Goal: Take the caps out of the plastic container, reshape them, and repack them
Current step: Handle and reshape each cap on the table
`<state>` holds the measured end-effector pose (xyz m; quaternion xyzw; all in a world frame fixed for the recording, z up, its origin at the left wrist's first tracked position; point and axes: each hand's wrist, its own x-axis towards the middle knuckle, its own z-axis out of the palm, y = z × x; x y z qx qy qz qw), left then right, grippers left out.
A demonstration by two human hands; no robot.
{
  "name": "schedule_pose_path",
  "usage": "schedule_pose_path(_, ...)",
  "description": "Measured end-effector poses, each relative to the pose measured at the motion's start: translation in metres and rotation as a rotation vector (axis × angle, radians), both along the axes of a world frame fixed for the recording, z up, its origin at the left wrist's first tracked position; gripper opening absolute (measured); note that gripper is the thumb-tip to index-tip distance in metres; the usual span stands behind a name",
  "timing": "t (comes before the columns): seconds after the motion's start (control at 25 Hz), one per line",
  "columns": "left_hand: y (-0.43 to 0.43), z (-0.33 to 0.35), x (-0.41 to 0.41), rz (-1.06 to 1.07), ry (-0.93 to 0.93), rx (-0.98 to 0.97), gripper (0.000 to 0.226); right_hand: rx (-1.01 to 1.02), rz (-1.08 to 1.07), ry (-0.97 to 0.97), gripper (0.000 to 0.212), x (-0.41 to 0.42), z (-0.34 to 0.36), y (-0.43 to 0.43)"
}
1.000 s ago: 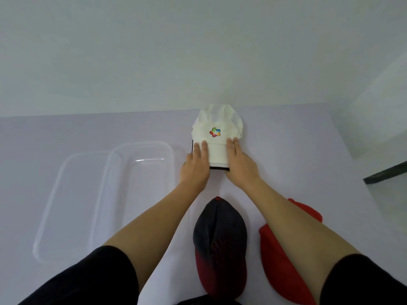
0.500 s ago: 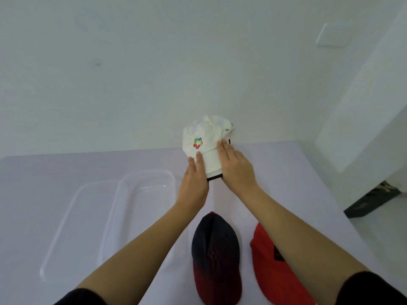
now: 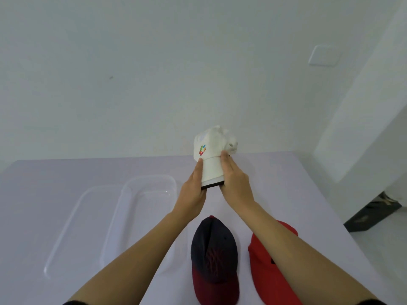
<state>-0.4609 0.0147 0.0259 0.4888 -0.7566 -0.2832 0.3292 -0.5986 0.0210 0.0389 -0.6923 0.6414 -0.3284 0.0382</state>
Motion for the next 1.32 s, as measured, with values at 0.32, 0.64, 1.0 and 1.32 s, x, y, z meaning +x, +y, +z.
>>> schedule_pose_path(0.32, 0.023, 0.006, -0.015, 0.128, 0.266, 0.080, 0.068, -0.017, -0.022, -0.362, 0.054, 0.009, 0.010, 0.003)
schedule_pose_path(0.64, 0.036, 0.001, -0.010, 0.113, 0.021, 0.024, 0.069, 0.005, 0.156, -0.050, 0.069, -0.025, 0.017, 0.001)
schedule_pose_path(1.0, 0.033, 0.001, -0.002, 0.175, 0.058, -0.181, 0.075, 0.001, 0.153, -0.285, 0.031, -0.022, 0.038, 0.014)
schedule_pose_path(1.32, 0.008, -0.005, 0.012, 0.186, -0.271, -0.507, 0.058, 0.231, 0.278, 0.011, 0.082, -0.019, 0.006, 0.036)
